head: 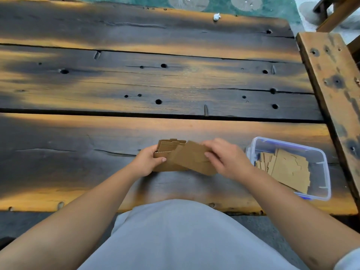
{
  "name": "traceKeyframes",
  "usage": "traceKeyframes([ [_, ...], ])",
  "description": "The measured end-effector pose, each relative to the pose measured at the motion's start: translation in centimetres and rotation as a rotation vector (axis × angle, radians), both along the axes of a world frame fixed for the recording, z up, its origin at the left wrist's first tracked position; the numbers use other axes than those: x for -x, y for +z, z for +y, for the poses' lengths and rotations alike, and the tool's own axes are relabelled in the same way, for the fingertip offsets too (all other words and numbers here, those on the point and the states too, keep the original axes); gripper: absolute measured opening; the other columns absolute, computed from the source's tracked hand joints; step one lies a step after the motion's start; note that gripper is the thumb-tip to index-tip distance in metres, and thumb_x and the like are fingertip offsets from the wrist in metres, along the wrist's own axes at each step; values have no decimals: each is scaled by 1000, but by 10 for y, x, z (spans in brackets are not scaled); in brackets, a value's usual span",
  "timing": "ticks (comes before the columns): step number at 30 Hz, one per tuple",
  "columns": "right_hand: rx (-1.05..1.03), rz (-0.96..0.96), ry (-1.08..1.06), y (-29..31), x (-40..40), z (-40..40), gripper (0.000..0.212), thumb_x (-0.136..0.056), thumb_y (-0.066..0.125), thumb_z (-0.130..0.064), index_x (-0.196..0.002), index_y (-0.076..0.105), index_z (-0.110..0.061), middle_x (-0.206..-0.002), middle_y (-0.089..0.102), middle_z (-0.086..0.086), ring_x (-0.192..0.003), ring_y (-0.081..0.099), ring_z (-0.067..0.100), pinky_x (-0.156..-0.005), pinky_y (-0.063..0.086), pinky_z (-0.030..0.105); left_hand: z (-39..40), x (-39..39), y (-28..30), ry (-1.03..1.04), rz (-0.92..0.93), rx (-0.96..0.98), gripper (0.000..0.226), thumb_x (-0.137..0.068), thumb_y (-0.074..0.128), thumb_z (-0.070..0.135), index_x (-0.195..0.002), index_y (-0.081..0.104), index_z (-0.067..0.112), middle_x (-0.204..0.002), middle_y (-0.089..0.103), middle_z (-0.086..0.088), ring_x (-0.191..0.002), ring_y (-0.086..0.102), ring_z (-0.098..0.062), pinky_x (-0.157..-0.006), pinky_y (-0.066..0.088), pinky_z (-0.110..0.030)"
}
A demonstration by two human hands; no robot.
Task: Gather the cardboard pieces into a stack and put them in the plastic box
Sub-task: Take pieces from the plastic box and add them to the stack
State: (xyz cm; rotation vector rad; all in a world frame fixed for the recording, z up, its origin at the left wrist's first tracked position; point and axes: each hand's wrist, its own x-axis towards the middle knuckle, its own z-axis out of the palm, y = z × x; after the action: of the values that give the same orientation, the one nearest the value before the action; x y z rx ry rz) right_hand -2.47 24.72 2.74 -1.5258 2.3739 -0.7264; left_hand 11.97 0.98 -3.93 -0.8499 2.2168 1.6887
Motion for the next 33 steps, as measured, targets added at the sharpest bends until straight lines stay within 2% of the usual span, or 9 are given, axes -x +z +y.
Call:
traceKeyframes([
  [3, -174, 83, 25, -18, -7, -4, 28, -96, 50, -20, -123, 57, -17, -100, 63, 6, -84, 62, 33, -63, 51, 42, -2, -1, 3, -69, -4, 0, 35, -89, 63, 2, -110, 62, 30, -104, 69, 10, -90, 62, -1, -74, 45, -6],
  [6, -186, 120, -50, -29, -21, -17, 19, -95, 54, -19, -112, 59, -14, -94, 64, 8, -77, 63, 35, -59, 48, 39, 0, -3, 4, -109, -26, -14, 40, -90, 61, 3, -109, 58, 38, -104, 67, 20, -90, 62, 11, -74, 45, -4],
  [9, -160, 121, -124, -34, -29, -25, 16, -93, 58, -17, -107, 61, -10, -92, 64, 11, -74, 62, 36, -56, 46, 39, -3, -7, 5, -59, -29, -46, 40, -91, 57, -2, -113, 56, 32, -103, 66, 20, -84, 62, 15, -68, 43, -1],
  [12, -167, 66, -39, -34, -26, -26, 15, -96, 53, -20, -108, 58, -12, -95, 61, 9, -78, 60, 32, -59, 45, 39, -7, -11, 5, -4, -43, -72, 35, -93, 55, -2, -120, 56, 20, -108, 67, 8, -86, 63, 9, -69, 46, -4],
  [18, -208, 66, 226, -30, -21, -8, 14, -96, 48, -19, -104, 57, -13, -92, 59, 7, -76, 58, 30, -56, 49, 43, -5, -15, 9, -1, -45, -97, 34, -94, 54, -1, -125, 56, 13, -118, 67, -6, -108, 64, -22, -92, 50, -27],
  [23, -189, 89, 84, -41, -30, -26, 15, -96, 52, -21, -103, 59, -10, -96, 60, 9, -84, 57, 30, -67, 49, 45, 7, -9, 12, -119, -18, -89, 42, -93, 49, -8, -126, 56, 17, -121, 65, -3, -112, 59, -17, -97, 46, -27],
  [27, -183, 12, -95, -55, -46, -31, 14, -91, 61, -19, -94, 56, -6, -97, 52, 11, -90, 50, 30, -71, 46, 43, 20, -5, 14, -134, -19, -158, 61, -80, 43, -20, -127, 56, 17, -116, 68, -4, -101, 65, -15, -83, 53, -26],
  [30, -155, -53, -183, -59, -54, -32, 15, -89, 64, -20, -92, 55, -8, -96, 49, 9, -92, 48, 28, -72, 46, 41, 28, -5, 10, -94, 17, -144, 50, -83, 59, -13, -124, 56, 15, -110, 68, -2, -91, 66, -8, -76, 53, -18],
  [33, -175, -59, -194, -57, -54, -30, 22, -88, 65, -28, -98, 56, -12, -100, 51, 6, -94, 50, 27, -76, 47, 40, 32, -4, 6, -65, 47, -68, 43, -85, 65, -5, -117, 58, 22, -109, 68, 0, -95, 63, -10, -83, 51, -17],
])
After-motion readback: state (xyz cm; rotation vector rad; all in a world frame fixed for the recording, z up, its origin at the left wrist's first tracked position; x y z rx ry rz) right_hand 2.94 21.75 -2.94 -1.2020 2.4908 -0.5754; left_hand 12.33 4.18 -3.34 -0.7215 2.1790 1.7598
